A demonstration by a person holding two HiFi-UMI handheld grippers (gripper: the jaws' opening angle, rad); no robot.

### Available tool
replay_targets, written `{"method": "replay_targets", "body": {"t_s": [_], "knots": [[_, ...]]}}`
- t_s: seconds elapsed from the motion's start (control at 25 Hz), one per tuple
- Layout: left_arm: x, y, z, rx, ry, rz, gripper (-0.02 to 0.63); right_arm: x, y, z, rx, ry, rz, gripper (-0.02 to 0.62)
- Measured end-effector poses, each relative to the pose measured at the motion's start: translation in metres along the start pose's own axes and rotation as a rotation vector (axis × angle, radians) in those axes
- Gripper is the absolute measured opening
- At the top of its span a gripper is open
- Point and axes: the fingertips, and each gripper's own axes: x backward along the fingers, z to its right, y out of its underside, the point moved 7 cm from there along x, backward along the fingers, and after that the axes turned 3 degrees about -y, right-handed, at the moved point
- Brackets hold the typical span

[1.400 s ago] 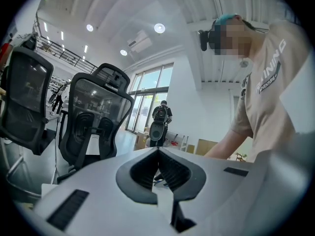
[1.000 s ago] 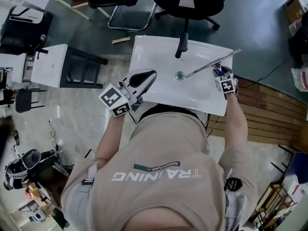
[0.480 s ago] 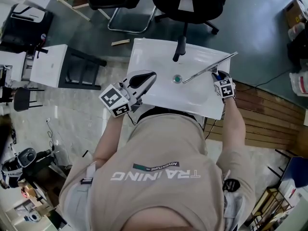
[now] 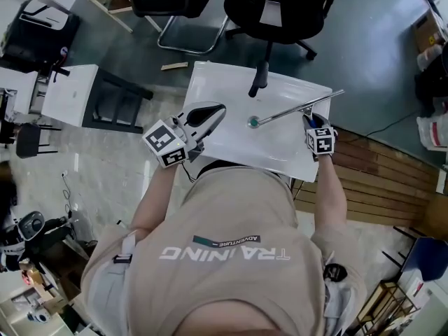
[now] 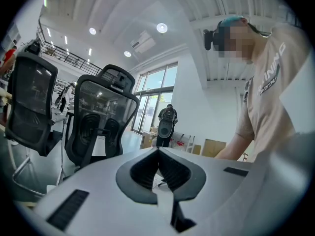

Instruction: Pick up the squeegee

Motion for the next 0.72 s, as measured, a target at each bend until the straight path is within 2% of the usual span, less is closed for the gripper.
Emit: {"method": "replay_targets", "body": {"t_s": [0.28, 0.52, 0.72], "knots": [[-0.011, -0.002, -0.002, -0.01, 0.04, -0.01, 0.012, 0.023, -0.019, -0.012, -0.037, 0.044, 0.111, 0.124], [-0.009, -0.011, -0.009, -0.005, 0.068, 0.005, 0.012, 0.05, -0.04, -0.016, -0.056, 0.099, 0.161, 0.124], [-0.006, -0.018, -0.014, -0.015, 0.093, 0.001, 0.012, 0.083, -0.067, -0.024, -0.031, 0.134, 0.222, 0.124]]}}
